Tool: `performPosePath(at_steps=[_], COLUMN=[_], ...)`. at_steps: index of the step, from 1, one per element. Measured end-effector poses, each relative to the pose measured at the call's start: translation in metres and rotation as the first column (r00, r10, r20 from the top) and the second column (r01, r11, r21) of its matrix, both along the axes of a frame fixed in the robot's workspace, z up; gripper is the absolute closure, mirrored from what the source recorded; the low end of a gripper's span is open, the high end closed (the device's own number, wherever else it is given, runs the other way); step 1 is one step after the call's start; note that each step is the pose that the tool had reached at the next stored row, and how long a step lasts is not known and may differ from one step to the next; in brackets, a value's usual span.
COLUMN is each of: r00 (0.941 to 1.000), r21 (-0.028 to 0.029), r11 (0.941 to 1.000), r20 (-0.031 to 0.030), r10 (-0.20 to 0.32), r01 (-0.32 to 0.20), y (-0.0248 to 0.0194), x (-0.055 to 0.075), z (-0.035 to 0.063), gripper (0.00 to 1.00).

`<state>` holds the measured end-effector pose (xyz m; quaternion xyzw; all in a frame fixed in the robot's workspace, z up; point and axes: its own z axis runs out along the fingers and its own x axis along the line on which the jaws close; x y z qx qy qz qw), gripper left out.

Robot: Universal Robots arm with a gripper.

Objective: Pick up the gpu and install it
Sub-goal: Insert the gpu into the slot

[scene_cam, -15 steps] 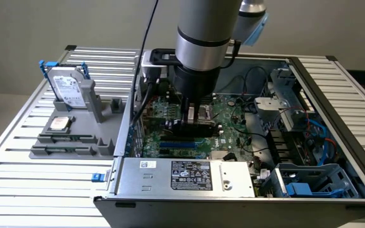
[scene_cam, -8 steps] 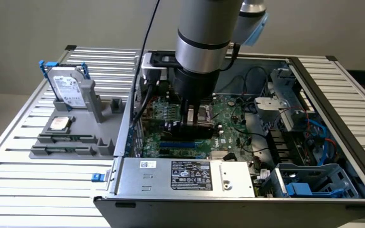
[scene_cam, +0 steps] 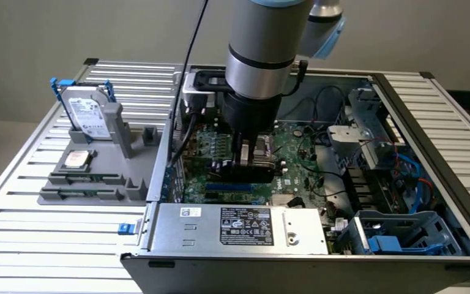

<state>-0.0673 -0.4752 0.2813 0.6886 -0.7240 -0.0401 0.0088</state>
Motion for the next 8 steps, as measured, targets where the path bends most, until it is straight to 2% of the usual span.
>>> performPosePath(at_steps=[8], r00=[1.0000], r21=[-0.0020], r11=[1.0000], r20=[-0.0028], r10=[0.000], r01=[0.000], y=[0.0000], x=[-0.0005], z=[-0.0029], gripper=[0.74])
